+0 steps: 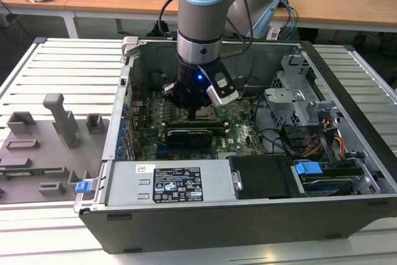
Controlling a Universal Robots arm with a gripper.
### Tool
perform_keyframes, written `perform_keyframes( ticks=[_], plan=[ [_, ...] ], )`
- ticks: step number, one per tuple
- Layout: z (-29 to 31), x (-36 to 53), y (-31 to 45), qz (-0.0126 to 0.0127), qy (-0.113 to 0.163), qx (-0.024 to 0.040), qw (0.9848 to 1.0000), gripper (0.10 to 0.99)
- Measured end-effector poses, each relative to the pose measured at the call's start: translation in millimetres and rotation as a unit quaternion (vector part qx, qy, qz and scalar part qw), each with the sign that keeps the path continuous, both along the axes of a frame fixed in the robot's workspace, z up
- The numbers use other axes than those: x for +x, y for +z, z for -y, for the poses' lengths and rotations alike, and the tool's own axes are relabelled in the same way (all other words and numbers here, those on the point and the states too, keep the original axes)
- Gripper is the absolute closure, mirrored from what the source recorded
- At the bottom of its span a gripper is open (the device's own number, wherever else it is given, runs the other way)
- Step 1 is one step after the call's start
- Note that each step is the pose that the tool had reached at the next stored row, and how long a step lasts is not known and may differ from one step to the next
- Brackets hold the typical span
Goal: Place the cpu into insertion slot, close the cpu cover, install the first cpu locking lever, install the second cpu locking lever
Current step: 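Install the second cpu locking lever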
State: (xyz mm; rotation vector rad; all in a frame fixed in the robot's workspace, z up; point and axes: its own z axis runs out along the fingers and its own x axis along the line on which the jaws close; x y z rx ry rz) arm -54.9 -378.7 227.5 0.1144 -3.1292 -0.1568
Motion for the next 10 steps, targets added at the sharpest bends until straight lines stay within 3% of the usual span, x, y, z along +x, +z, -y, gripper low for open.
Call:
perform_keyframes(
  ticks=[3,8,10],
  plan=[
    [2.6,-11.8,-1.3,0.0,0.0,0.0092,1.0,0.98],
    [2.6,-13.4,-11.9,0.0,0.0,0.0111,0.9999,0.98],
    [3.3,-13.3,-14.2,0.0,0.0,0.0163,0.9999,0.98]
  ],
)
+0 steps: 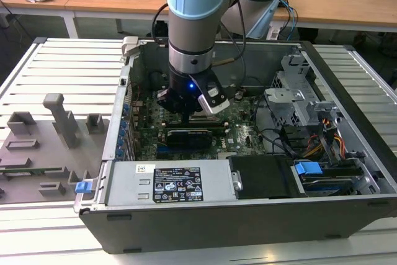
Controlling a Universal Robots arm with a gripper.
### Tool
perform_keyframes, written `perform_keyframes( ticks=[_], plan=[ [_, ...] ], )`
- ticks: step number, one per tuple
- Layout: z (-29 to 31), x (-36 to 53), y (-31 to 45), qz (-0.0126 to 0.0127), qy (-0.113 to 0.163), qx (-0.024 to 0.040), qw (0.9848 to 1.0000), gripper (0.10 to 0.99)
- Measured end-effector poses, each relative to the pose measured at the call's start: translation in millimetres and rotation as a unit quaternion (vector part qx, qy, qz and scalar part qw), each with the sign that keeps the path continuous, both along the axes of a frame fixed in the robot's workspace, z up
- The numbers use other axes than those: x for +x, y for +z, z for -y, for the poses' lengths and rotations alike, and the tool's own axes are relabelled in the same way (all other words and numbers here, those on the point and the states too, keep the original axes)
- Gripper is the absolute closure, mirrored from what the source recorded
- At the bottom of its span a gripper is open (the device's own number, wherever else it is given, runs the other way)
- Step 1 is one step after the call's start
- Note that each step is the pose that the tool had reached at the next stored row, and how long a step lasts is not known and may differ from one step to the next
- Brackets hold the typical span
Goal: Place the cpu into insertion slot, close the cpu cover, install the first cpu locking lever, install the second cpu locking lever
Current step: 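Install the second cpu locking lever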
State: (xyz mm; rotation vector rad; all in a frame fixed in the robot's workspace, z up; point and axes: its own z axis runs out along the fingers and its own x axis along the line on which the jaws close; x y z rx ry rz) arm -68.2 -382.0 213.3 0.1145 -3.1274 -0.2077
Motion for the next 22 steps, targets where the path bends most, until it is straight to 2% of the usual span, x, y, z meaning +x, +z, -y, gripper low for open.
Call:
perform_keyframes(
  ticks=[3,7,10,13,22],
  plan=[
    [1.2,0.0,-2.0,0.0,0.0,0.0043,1.0,0.98],
    [1.4,-0.8,-5.0,0.0,0.0,0.007,1.0,0.98],
    [1.4,-3.2,-6.9,0.0,0.0,0.0168,0.9999,0.98],
    [1.3,-4.1,-8.7,0.0,0.0,0.0238,0.9997,0.98],
    [1.4,-8.3,-13.7,0.0,0.0,0.0359,0.9994,0.98]
  ],
)
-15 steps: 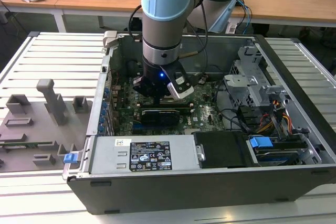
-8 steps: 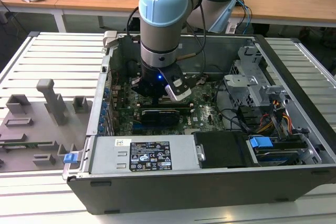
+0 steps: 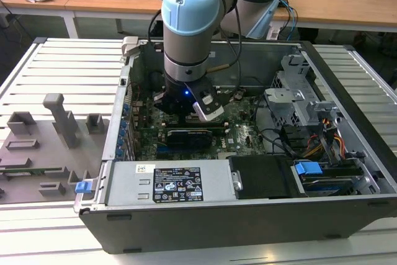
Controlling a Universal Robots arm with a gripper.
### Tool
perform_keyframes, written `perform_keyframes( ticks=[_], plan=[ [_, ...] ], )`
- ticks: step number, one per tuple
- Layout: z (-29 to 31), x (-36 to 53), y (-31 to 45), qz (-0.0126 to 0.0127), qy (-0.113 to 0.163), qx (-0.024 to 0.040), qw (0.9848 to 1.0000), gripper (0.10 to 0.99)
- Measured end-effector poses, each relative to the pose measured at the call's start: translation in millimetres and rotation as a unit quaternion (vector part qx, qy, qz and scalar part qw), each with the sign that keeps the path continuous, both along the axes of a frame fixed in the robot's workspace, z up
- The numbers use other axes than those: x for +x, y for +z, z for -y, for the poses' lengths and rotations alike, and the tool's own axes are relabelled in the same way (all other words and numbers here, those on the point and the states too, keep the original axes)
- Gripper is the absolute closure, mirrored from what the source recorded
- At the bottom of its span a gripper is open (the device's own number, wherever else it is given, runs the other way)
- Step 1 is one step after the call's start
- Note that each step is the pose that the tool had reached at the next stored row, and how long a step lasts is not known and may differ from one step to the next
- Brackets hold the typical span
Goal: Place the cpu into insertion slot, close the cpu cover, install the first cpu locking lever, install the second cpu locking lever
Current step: 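Install the second cpu locking lever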
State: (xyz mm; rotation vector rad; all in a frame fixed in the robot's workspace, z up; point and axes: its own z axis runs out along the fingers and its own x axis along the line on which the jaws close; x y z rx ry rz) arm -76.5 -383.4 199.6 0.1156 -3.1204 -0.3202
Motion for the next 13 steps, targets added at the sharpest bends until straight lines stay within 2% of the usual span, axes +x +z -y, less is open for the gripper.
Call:
perform_keyframes(
  ticks=[1,5,8,11,13],
  plan=[
    [0.0,-0.5,-0.5,-0.0001,0.0,0.0031,1.0,0.98],
    [2.0,-0.8,0.9,0.0,0.0,0.005,1.0,0.98],
    [2.0,-0.8,5.7,-0.0001,0.0,0.005,1.0,0.98],
    [2.0,-0.8,15.3,-0.0001,0.0,0.005,1.0,0.98],
    [2.0,-0.8,18.9,-0.0001,0.0,0.005,1.0,0.98]
  ],
)
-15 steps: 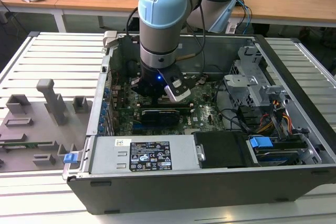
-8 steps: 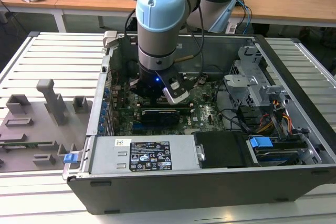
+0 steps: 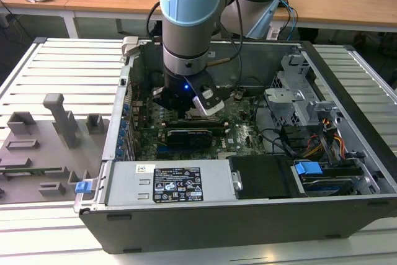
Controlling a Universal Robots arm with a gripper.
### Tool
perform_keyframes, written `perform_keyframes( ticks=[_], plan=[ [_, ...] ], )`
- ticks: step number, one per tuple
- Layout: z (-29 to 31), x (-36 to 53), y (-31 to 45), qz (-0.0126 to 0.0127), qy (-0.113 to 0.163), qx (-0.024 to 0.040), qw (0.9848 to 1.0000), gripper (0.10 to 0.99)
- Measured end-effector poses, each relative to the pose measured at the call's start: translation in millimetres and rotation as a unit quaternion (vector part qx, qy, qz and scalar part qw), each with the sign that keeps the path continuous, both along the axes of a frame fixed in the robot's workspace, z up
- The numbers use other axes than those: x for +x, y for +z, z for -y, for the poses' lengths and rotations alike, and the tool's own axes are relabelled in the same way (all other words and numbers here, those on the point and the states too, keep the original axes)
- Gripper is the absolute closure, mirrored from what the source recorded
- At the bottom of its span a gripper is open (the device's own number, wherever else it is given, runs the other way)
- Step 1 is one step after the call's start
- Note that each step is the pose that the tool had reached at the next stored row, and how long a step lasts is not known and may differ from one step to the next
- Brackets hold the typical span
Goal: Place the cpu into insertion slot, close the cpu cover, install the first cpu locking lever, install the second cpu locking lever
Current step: 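Install the second cpu locking lever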
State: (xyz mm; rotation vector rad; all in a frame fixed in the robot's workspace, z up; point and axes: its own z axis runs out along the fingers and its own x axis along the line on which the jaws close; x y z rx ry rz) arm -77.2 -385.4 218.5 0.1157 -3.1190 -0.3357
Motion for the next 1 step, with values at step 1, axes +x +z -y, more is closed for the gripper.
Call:
perform_keyframes(
  ticks=[1],
  plan=[
    [0.0,0.0,1.3,0.0,0.0,0.0001,1.0,0.98]
  ],
)
